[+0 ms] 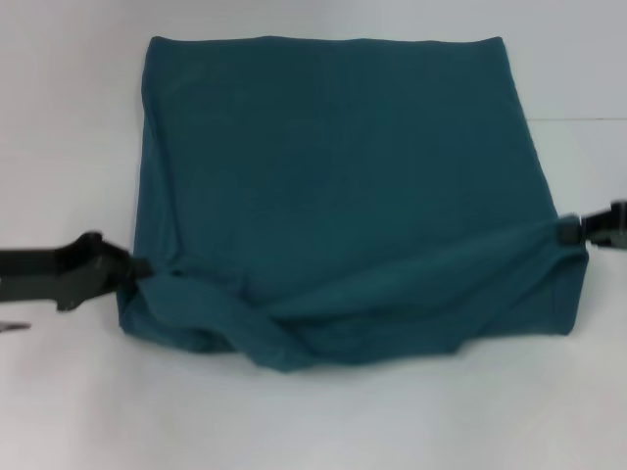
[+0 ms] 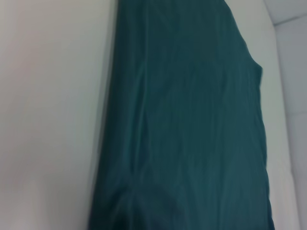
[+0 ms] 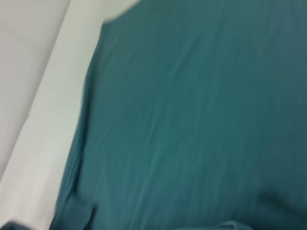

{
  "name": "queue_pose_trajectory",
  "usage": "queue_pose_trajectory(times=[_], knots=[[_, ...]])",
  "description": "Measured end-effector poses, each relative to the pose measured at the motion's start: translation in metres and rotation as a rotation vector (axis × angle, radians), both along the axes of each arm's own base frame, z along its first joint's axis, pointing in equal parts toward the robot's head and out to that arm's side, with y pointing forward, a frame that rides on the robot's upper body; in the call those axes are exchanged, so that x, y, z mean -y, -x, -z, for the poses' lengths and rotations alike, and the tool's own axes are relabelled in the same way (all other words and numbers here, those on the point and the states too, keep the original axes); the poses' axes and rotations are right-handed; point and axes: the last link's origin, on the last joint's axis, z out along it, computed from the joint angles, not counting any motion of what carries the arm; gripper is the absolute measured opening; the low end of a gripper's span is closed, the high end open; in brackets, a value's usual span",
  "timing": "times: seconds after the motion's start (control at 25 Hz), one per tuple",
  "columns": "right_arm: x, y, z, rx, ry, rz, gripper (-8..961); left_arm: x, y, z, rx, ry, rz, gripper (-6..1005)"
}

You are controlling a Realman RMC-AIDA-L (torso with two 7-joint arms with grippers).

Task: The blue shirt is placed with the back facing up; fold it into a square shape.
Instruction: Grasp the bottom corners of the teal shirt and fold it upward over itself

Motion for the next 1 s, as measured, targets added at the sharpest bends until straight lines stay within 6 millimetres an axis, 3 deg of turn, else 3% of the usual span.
queue_pose_trajectory(times=[0.48, 0.76, 1.0], knots=[[-0.066, 0.022, 0.025, 0.230, -0.218, -0.022, 77, -0.079, -0.042, 0.019, -0.207, -0.159, 0.051, 37], [-0.090, 0.025, 0.043, 0.362, -0.299, -0.024, 80, -0.103, -0.050, 0.038, -0.349, -0.261, 0.052, 38], [-0.100, 0.029, 0.051, 0.438, -0.345, -0.045, 83, -0.112, -0.053, 0.040, -0.400, -0.306, 0.056, 38]])
